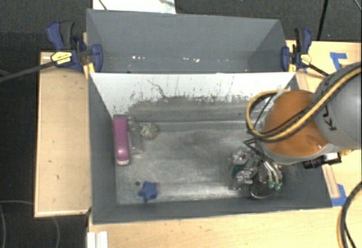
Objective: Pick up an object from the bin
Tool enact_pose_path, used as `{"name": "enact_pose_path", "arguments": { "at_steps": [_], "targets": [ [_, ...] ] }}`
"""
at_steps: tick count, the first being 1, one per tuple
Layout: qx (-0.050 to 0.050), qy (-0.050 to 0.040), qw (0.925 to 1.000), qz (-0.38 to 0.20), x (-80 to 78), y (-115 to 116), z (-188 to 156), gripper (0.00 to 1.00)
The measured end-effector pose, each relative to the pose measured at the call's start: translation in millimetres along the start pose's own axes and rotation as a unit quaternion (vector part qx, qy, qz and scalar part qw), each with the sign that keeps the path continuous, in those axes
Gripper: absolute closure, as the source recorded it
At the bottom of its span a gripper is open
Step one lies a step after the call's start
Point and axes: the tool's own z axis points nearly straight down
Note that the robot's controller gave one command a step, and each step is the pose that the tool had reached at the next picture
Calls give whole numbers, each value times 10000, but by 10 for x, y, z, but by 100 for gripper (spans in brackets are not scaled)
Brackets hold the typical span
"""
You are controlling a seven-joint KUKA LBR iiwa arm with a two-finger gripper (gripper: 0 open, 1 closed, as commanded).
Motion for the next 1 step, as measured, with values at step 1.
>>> {"name": "enact_pose_path", "arguments": {
  "at_steps": [1],
  "targets": [
    [6,5,10000,16,-32,3,-747,100]
  ]
}}
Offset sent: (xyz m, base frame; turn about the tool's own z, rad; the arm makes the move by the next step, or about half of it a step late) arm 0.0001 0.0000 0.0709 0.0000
